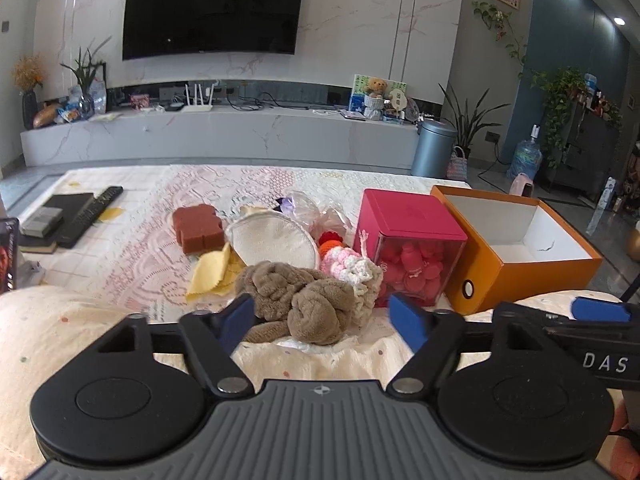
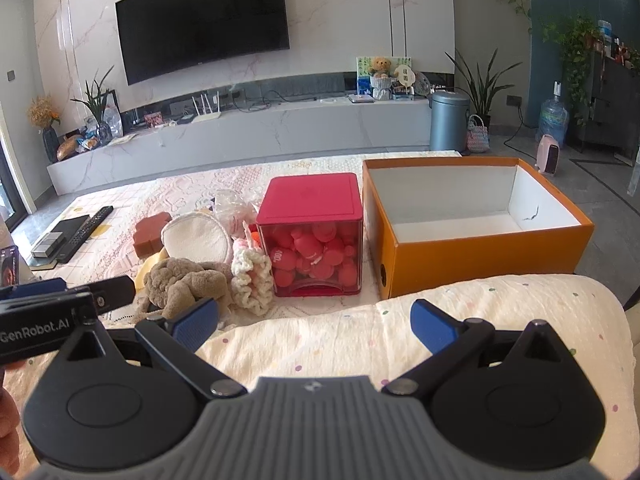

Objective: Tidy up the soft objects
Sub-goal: 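Lower the left gripper onto the brown plush towel animal and close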

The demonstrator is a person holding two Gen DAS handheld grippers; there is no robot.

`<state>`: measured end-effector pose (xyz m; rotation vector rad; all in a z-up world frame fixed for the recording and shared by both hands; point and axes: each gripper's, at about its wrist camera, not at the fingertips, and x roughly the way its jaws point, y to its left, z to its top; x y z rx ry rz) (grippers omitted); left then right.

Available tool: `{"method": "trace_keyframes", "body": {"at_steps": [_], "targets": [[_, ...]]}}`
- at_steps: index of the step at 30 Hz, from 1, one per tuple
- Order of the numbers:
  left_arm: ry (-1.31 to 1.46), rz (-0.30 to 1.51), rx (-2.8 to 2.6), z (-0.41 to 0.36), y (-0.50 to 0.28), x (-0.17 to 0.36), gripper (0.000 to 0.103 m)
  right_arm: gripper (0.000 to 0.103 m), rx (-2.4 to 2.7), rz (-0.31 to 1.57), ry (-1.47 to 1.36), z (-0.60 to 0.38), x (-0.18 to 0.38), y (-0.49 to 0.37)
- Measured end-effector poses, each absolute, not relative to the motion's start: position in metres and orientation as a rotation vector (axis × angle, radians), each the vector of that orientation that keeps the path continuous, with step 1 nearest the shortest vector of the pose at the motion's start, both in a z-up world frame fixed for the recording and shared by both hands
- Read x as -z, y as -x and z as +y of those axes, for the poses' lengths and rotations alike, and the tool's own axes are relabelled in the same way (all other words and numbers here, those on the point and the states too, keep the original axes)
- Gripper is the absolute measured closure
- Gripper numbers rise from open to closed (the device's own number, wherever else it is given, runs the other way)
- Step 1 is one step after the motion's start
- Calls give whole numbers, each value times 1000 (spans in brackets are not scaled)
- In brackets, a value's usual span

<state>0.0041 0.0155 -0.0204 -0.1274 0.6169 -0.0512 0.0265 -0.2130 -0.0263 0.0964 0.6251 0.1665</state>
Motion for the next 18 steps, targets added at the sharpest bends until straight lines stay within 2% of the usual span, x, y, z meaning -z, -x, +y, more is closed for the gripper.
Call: {"method": "trace_keyframes", "body": {"at_steps": [4, 6, 10, 12, 16, 18], "targets": [[183, 655, 105, 25, -6, 28, 21, 6, -234, 607, -142, -214, 29, -27], [177, 657, 119, 28, -6, 31, 26, 17, -236, 614, -110, -209, 32, -29], [199, 672, 130, 35, -9, 37, 38, 28, -270, 645, -85, -201, 38, -34], [208, 681, 118, 39, -12, 40, 39, 38, -302, 656, -78, -198, 41, -37], [212, 698, 123, 42, -17, 43, 39, 45, -338, 673, -39, -187, 47, -47], [223, 704, 124, 43, -20, 45, 37, 58, -343, 695, -8, -181, 52, -52]]}}
